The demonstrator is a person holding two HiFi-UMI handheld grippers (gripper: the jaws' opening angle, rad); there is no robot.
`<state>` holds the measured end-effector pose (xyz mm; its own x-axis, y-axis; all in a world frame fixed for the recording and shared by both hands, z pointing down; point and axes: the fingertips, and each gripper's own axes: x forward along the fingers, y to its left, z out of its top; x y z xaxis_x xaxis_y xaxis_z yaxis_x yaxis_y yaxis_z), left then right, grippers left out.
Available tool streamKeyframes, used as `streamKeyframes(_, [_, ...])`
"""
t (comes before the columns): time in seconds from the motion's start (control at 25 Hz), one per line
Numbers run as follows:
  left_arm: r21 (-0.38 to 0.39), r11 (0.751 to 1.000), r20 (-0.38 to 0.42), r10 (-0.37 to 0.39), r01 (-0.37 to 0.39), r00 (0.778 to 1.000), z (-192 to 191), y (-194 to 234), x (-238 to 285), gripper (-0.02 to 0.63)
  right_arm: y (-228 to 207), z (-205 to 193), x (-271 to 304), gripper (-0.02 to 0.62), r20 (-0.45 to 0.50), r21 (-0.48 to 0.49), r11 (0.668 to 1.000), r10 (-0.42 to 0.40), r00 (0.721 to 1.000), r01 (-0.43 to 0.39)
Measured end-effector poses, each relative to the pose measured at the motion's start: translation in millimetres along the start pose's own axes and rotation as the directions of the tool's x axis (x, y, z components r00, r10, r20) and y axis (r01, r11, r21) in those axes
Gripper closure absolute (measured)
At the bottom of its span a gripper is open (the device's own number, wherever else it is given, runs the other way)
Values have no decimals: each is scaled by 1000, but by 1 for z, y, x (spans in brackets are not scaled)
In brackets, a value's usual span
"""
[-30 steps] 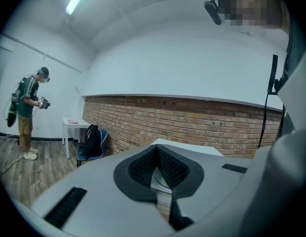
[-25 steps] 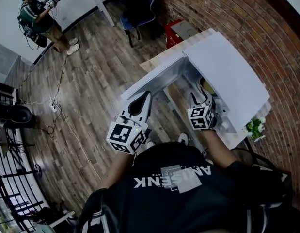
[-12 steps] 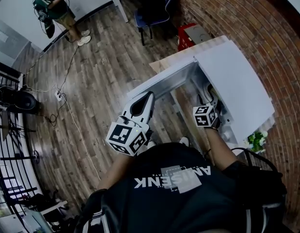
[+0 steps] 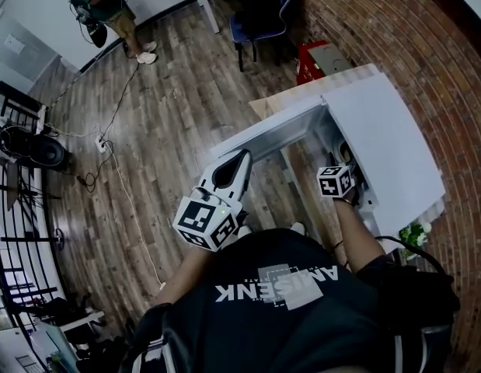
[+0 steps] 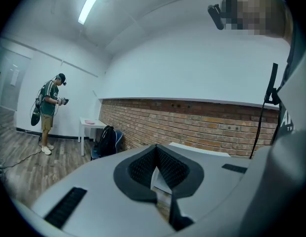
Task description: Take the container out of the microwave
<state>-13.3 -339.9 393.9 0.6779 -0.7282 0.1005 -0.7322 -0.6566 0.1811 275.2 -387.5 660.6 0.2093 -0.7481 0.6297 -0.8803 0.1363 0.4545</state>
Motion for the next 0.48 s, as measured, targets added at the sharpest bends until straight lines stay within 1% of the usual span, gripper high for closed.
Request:
streamKeyframes(0.28, [3,1000,-6,17,-17,1000,0,4,1,594,-15,-5,19,342,-33,-1,999,-38,999,38])
streamKeyframes(0.48, [5,999,-9,36,-36,999,0,7,3,595,-20,-8,28,344,-41,-31,998,-63,997,62])
